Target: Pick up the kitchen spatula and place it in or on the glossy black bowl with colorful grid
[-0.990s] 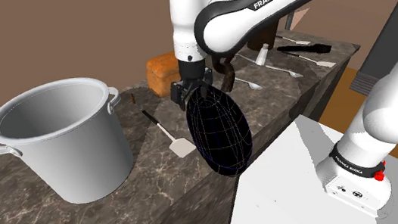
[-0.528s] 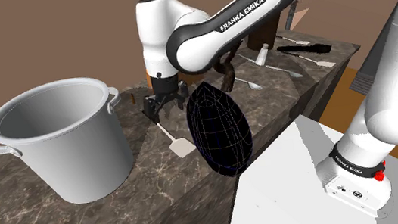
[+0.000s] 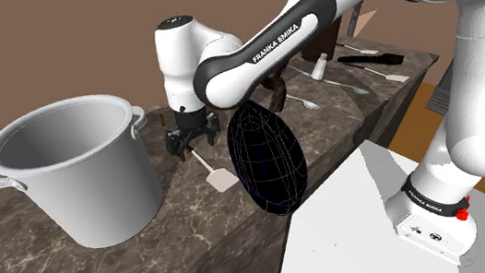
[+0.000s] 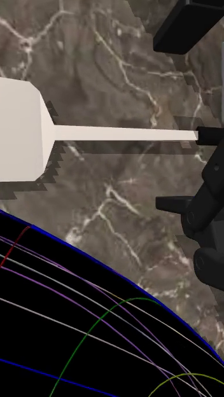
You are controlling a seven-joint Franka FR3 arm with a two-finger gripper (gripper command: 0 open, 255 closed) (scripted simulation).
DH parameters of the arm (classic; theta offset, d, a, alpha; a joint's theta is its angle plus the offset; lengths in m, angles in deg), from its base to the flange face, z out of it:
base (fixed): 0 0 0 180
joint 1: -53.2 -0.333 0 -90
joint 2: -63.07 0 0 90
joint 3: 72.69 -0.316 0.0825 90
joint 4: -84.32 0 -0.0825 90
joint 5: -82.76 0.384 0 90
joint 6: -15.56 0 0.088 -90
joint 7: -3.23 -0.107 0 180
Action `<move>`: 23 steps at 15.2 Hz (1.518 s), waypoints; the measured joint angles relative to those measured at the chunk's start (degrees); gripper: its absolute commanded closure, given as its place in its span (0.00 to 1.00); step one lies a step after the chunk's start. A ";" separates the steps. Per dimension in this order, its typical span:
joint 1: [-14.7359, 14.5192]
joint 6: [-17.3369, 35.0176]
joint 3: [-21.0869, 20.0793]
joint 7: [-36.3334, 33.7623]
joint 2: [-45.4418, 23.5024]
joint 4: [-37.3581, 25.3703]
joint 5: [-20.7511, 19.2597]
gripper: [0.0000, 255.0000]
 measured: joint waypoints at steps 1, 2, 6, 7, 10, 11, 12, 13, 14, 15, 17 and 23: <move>-0.19 0.69 0.21 -0.33 -0.65 0.14 -0.47 0.00; -0.28 1.13 0.36 -0.48 -1.05 0.24 -0.75 0.00; -0.22 1.48 0.41 -0.49 -1.08 0.54 -0.82 0.00; -0.21 1.49 0.41 -0.49 -1.07 0.55 -0.82 0.00; -0.21 1.49 0.41 -0.49 -1.07 0.55 -0.82 1.00; -0.21 1.49 0.41 -0.49 -1.07 0.55 -0.82 1.00; -0.21 1.49 0.41 -0.49 -1.07 0.55 -0.82 1.00; -0.21 1.49 0.41 -0.49 -1.07 0.55 -0.82 1.00; -0.21 1.49 0.41 -0.49 -1.07 0.55 -0.83 1.00; -0.21 1.49 0.41 -0.49 -1.07 0.55 -0.83 1.00; -0.21 1.49 0.42 -0.49 -1.07 0.55 -0.83 1.00; 0.13 -0.29 -0.04 0.22 0.15 -0.22 0.15 1.00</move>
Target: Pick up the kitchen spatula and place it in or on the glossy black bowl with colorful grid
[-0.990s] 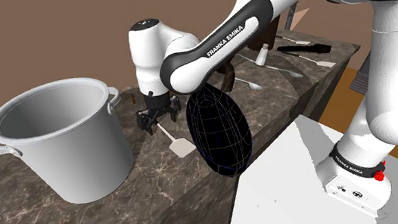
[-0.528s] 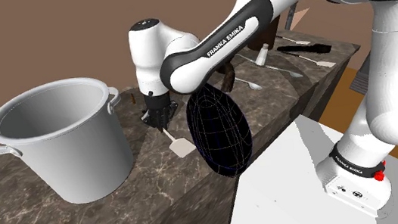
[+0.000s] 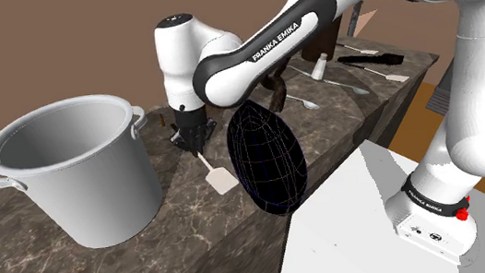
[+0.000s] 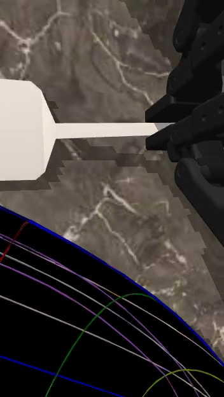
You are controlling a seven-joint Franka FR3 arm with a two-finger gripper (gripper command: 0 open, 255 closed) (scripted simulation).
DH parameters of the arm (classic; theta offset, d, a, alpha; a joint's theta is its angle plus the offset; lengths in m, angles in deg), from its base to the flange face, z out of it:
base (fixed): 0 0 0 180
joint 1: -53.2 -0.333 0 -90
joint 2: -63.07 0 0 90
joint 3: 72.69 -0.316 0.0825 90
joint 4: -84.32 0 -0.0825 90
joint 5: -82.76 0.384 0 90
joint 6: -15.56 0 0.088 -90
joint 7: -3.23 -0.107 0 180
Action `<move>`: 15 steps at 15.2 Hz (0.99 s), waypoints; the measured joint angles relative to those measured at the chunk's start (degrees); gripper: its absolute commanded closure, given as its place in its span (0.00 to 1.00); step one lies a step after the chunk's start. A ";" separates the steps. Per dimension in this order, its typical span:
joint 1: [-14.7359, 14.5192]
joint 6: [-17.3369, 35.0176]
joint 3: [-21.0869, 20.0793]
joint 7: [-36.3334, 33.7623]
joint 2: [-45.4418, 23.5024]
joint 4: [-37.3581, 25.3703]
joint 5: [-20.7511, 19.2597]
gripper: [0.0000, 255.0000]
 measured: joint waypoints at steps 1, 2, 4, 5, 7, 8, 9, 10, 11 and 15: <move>0.05 -0.72 -0.12 0.21 0.29 -0.50 0.27 1.00; 0.11 -1.34 -0.29 0.36 0.73 -0.73 0.59 1.00; 0.29 -2.65 -0.54 0.81 1.47 -1.43 1.19 1.00; 0.41 -3.18 -0.64 1.04 1.86 -1.65 1.47 1.00; 0.48 -4.54 -0.82 1.39 2.33 -2.62 1.91 1.00; 0.58 -5.19 -0.95 1.59 2.79 -2.89 2.24 1.00; 0.70 -5.77 -1.04 1.84 3.19 -3.14 2.54 1.00; 0.81 -6.39 -1.12 2.07 3.53 -3.48 2.81 1.00; 0.92 -7.02 -1.24 2.29 4.04 -3.69 3.15 1.00; 0.99 -9.68 -1.46 2.86 4.71 -5.82 3.79 1.00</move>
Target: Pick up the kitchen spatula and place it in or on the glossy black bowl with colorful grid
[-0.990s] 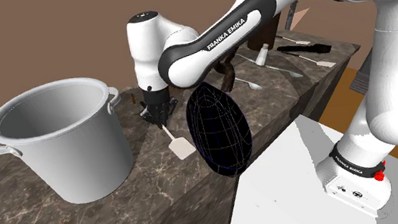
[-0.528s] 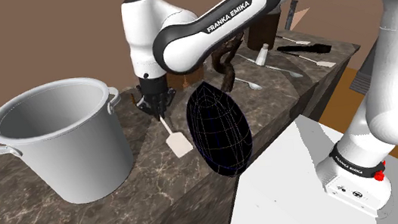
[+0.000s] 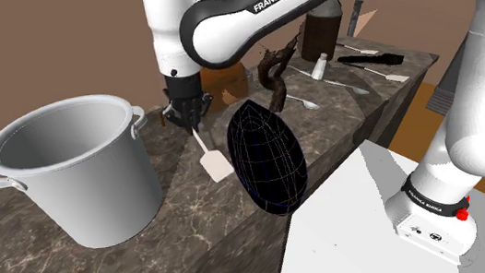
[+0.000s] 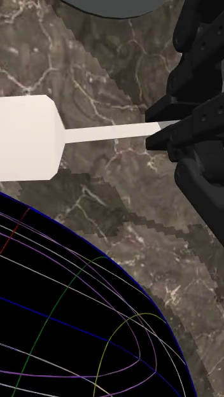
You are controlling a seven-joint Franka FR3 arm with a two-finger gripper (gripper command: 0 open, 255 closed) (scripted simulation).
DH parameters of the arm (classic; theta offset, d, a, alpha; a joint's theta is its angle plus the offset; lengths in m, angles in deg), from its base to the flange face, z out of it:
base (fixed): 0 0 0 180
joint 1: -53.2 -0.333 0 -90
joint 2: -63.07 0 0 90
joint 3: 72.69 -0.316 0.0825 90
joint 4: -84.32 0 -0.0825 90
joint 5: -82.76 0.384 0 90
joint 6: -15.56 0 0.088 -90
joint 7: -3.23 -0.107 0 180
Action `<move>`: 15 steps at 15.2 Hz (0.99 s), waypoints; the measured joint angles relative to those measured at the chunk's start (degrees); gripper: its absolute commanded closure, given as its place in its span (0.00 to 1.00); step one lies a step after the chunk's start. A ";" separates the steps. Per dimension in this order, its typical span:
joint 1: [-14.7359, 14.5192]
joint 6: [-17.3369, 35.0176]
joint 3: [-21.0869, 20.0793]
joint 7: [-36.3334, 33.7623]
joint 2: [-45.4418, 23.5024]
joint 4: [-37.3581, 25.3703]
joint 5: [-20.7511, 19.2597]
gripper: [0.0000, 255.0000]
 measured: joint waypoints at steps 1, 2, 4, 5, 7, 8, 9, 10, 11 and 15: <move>0.03 -0.68 -0.09 0.13 0.32 -0.42 0.23 1.00; 0.05 -1.18 -0.10 0.26 0.36 -0.89 0.30 1.00; 0.12 -2.75 -0.28 0.56 1.06 -1.89 0.82 1.00; 0.05 -3.52 -0.34 0.60 1.15 -2.59 0.91 1.00; 0.07 -4.91 -0.41 0.86 1.39 -3.80 1.14 1.00; 0.06 -5.57 -0.45 0.94 1.52 -4.35 1.25 1.00; 0.19 -6.34 -0.47 1.25 1.81 -4.89 1.48 1.00; 0.13 -7.13 -0.51 1.29 1.86 -5.65 1.54 1.00; 0.16 -7.78 -0.55 1.42 2.05 -6.14 1.68 1.00; 0.50 -9.69 -0.74 1.98 3.59 -6.76 2.62 1.00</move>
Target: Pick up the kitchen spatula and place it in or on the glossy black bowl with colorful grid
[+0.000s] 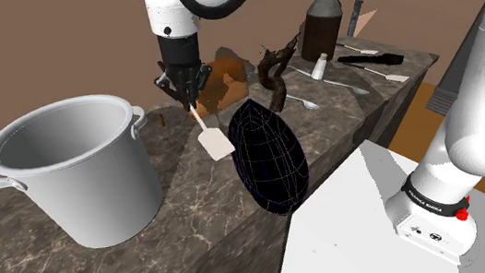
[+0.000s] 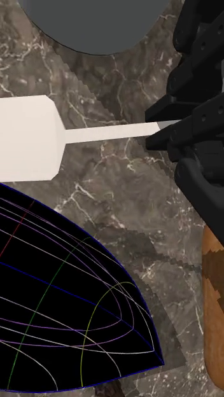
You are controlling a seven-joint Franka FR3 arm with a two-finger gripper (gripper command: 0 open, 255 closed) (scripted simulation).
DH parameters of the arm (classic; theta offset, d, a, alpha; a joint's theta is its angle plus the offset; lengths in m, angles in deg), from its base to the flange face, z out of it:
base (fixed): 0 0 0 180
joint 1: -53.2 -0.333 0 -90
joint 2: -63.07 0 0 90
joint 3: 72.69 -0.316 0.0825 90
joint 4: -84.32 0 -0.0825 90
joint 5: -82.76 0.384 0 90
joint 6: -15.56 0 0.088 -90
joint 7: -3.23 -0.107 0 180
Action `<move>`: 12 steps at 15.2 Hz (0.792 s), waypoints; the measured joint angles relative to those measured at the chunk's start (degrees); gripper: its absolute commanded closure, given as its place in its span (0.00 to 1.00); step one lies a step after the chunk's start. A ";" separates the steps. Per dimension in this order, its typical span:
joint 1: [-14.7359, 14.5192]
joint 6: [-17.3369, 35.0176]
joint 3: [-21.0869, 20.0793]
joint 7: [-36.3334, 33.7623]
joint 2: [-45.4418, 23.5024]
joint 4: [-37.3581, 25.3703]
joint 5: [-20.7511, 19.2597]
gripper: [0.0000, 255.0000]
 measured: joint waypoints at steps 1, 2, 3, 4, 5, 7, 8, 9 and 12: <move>0.64 0.36 -0.05 0.67 1.87 1.89 1.05 1.00; 1.57 1.01 0.04 1.84 4.33 4.52 2.48 1.00; 2.28 1.48 0.06 2.87 7.32 7.48 4.20 1.00; 2.87 1.98 0.27 4.05 10.11 10.24 5.82 1.00; 3.34 2.27 0.61 5.26 12.61 12.59 7.28 1.00; 3.76 3.39 1.49 7.65 18.27 18.47 10.47 1.00; 3.80 2.90 1.98 8.63 20.43 19.83 11.63 1.00; 3.82 2.80 2.94 10.29 23.69 22.65 13.28 1.00; 3.20 2.23 5.32 13.79 31.07 28.94 16.48 1.00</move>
